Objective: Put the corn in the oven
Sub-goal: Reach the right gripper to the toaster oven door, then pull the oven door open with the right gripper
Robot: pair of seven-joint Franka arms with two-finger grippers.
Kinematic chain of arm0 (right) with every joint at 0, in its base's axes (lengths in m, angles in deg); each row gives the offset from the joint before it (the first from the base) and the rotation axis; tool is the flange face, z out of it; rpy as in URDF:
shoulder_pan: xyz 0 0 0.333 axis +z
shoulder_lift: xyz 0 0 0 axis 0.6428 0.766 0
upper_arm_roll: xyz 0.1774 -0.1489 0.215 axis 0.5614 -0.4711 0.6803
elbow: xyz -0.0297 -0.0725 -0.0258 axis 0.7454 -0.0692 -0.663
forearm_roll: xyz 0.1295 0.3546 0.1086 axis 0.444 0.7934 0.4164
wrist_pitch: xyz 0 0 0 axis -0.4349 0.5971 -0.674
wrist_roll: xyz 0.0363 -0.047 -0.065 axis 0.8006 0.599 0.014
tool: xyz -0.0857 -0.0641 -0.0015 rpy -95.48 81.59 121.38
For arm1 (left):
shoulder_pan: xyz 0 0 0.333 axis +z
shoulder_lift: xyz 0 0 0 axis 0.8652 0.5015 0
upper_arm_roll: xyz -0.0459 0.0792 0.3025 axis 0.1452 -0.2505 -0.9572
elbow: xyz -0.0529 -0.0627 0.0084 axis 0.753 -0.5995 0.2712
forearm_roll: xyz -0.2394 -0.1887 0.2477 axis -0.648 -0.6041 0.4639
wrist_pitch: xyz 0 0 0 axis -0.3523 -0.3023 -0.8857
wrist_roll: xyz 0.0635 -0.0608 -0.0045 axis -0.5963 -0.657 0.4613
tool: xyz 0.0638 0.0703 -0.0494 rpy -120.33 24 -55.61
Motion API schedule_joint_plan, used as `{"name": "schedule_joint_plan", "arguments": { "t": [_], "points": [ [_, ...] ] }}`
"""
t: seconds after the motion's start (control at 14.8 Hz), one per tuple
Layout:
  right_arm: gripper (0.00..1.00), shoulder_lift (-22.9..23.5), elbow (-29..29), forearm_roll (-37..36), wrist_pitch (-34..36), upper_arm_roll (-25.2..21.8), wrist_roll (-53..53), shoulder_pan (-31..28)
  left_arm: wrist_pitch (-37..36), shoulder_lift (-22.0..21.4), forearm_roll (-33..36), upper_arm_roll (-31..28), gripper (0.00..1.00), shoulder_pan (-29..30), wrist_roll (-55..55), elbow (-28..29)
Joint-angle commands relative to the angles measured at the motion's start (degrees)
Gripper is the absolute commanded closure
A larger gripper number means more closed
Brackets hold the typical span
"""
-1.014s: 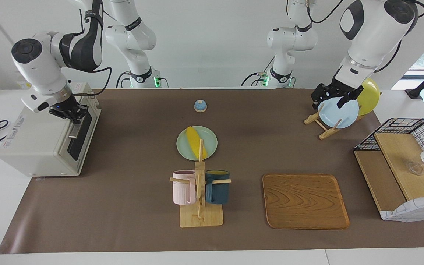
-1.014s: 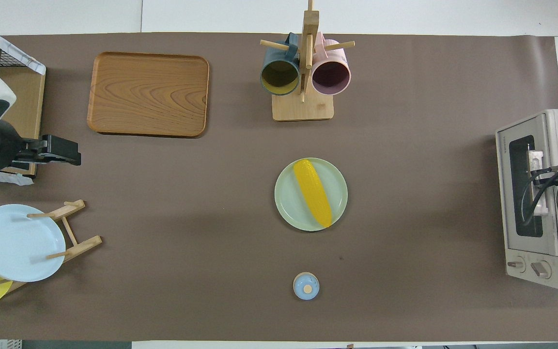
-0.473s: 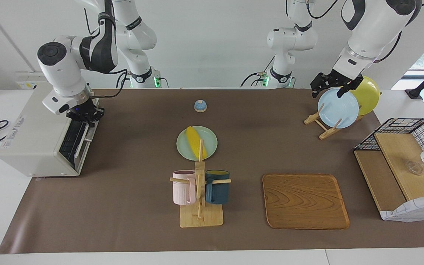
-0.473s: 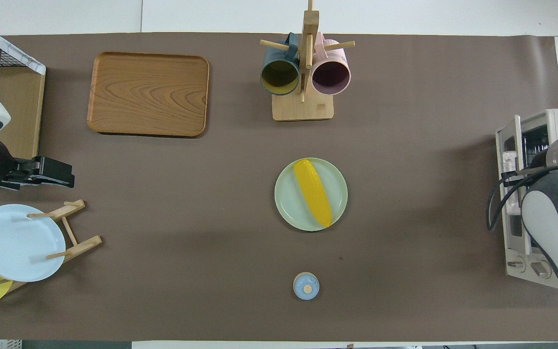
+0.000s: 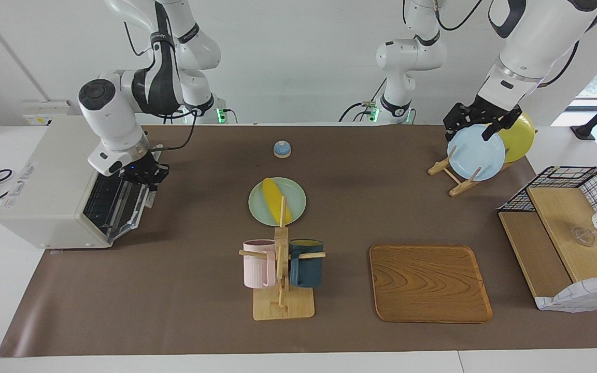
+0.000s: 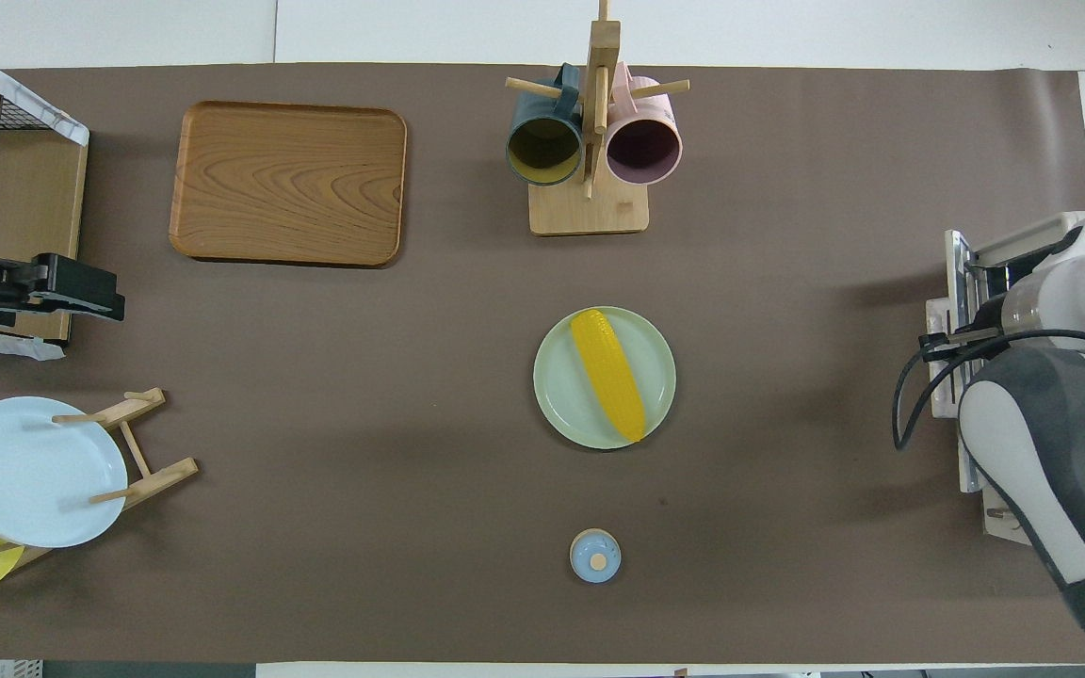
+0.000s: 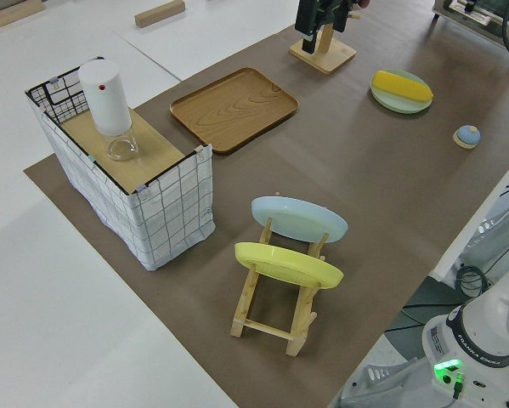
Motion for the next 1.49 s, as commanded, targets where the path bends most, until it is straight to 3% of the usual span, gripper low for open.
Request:
{"name": "schedule_joint_plan", "arguments": {
  "t": [0.0,0.54,0.81,1.15,1.42],
  "points": [
    [1.00,4.7,1.6,-2.8,-8.5,-1.4,-0.9,-1.8,-1.5,0.3,-0.3,1.7,0.00,1.8,0.3,-1.2],
    [1.00,9.8,1.6,-2.6,-13.7,-1.1,-4.0,-0.2,-2.1,-0.1,-0.6,1.9,0.00,1.8,0.8,-0.4],
    [1.00,10.1,0.1,-2.5,-12.2,-1.0,-6.8,2.0,-2.8,-0.8,-0.6,1.9,0.00,1.9,0.5,0.1],
    [1.00,10.0,-1.3,-0.9,-12.2,-1.1,-15.4,10.1,-2.8,-0.9,-0.6,1.9,0.00,1.9,0.6,0.1],
    [0.99,6.7,-2.6,-1.0,-7.5,-0.9,-14.4,10.7,-2.5,-1.1,-0.5,1.4,0.00,1.2,0.5,0.1]
  ]
}}
